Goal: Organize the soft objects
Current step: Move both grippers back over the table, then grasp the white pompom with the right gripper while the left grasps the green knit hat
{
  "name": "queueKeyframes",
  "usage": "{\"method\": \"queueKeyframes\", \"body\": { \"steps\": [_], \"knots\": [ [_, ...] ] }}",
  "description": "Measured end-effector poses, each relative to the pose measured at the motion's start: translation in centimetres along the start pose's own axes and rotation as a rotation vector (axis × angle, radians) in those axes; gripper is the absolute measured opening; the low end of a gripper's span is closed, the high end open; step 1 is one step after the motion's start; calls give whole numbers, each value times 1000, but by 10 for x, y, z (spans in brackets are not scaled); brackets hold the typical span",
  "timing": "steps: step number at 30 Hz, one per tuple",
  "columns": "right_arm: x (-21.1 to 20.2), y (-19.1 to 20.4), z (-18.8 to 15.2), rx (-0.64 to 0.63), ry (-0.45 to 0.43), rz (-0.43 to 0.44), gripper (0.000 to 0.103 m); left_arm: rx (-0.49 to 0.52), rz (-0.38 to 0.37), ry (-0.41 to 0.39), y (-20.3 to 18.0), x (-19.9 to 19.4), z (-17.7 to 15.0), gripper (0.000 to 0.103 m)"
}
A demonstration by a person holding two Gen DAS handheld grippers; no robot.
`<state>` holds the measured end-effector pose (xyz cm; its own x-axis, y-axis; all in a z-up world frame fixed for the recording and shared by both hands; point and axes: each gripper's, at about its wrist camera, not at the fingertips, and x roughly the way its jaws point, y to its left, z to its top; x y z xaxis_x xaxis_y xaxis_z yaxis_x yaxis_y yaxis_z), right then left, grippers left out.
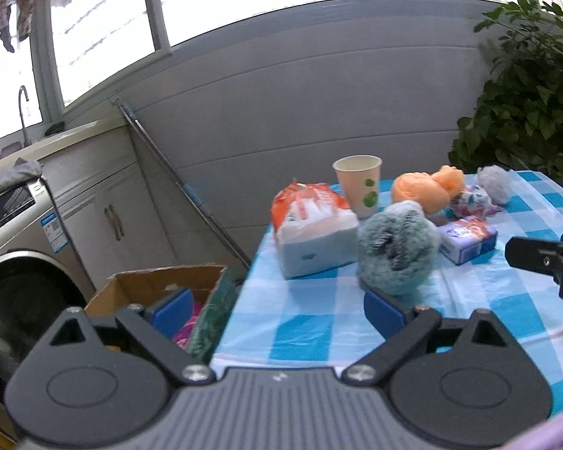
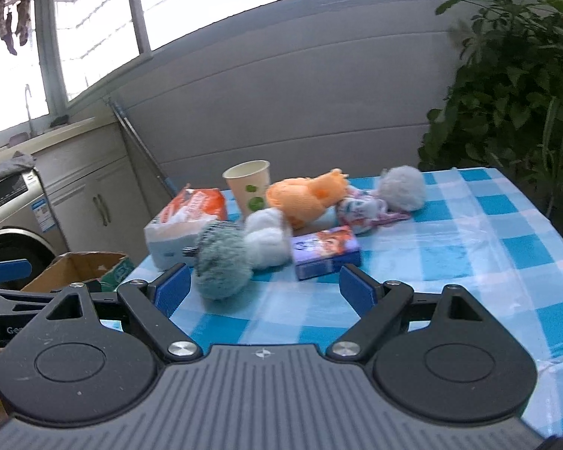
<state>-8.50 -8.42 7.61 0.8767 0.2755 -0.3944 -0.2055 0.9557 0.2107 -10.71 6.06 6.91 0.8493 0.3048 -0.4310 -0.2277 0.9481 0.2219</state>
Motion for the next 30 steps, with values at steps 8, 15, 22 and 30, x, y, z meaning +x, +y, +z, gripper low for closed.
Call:
{"method": "queueKeyframes", "body": {
  "steps": [8,15,22,30],
  "knots": [
    [-4,-31,-4,36,-9,-43,103,46,-18,2,-31,1,3,97],
    [-3,-60,-9,68,-7,-90,103,75,-50,9,-58,7,5,97],
    [5,-87,-7,98,0,-124,103,91,-122,2,-82,17,6,97],
    [31,-106,8,117,2,-132,103,80,-217,-29,-94,34,11,97]
  ]
}}
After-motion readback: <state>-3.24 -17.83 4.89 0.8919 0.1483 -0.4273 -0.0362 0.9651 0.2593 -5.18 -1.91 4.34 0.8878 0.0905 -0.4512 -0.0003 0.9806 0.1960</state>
